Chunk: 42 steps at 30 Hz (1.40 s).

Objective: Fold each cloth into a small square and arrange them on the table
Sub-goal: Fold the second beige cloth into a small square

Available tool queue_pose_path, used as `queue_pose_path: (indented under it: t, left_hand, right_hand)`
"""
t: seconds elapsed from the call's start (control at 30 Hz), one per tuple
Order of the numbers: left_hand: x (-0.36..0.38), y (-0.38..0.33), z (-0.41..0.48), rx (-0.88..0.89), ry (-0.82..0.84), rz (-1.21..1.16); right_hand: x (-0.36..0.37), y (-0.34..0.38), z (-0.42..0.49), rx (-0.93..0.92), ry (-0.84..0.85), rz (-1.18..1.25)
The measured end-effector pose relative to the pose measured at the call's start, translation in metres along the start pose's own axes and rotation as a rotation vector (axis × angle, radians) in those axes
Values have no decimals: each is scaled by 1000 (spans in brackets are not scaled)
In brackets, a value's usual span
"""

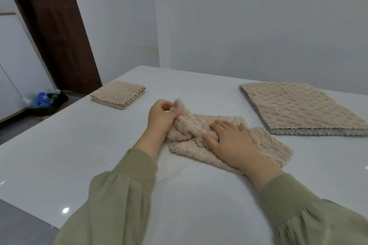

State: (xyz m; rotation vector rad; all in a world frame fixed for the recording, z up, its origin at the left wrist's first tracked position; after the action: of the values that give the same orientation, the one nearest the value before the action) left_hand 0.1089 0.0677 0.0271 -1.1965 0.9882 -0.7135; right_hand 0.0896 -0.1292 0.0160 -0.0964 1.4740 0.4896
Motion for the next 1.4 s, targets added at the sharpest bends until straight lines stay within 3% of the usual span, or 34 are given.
queue_pose_path:
  t: [0.1,0.2,0.27,0.37,0.47,0.53,0.67,0.8,0.9,1.0,1.13,1.4]
  left_hand:
    - [-13,-7,-2,129,-132,390]
    - [1,-24,-15,353,-95,933]
    - [16,-38,-32,491,-64,1004]
    - [38,-41,-51,515,173,948]
    - [58,-15,-58,450,531,1113]
    - [60,-1,-58,431,653,1217]
    - [62,4,-48,437,620,1169]
    - [59,3,-32,485,511,1059]
    - [49,-2,-21,540,345,989]
    - [43,-11,-25,652,231,917]
    - [43,-12,-41,668,284,790]
    - [35,-19,-64,697,268,750]
  right_hand:
    - [0,-2,0,56,-12,-37]
    - [0,-4,0,110,-10,-47]
    - [1,-5,1,130,7,-38]
    - [-2,-12,6,169,9,86]
    - [-6,-22,12,182,49,185]
    - [-5,-28,15,168,102,162]
    - [-2,-42,27,182,92,60]
    - [-24,-42,26,187,-247,-9]
    - [-40,-25,7,69,-462,-13]
    - [-26,-12,-8,24,-335,-1]
    - [-17,-7,-27,-17,-254,-15]
    - [-15,-12,-49,-30,-145,54]
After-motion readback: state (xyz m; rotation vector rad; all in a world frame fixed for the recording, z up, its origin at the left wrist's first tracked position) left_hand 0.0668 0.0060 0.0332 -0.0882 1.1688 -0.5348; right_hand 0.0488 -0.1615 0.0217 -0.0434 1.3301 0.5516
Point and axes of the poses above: each hand's wrist, its own z-axis towards the middle knuckle, its own x-axis out of the palm, y = z × x, the point moved 6 cm from there along z, towards the middle knuckle, and after that the axes turned 5 degrees about z, right-handed, at the moved point
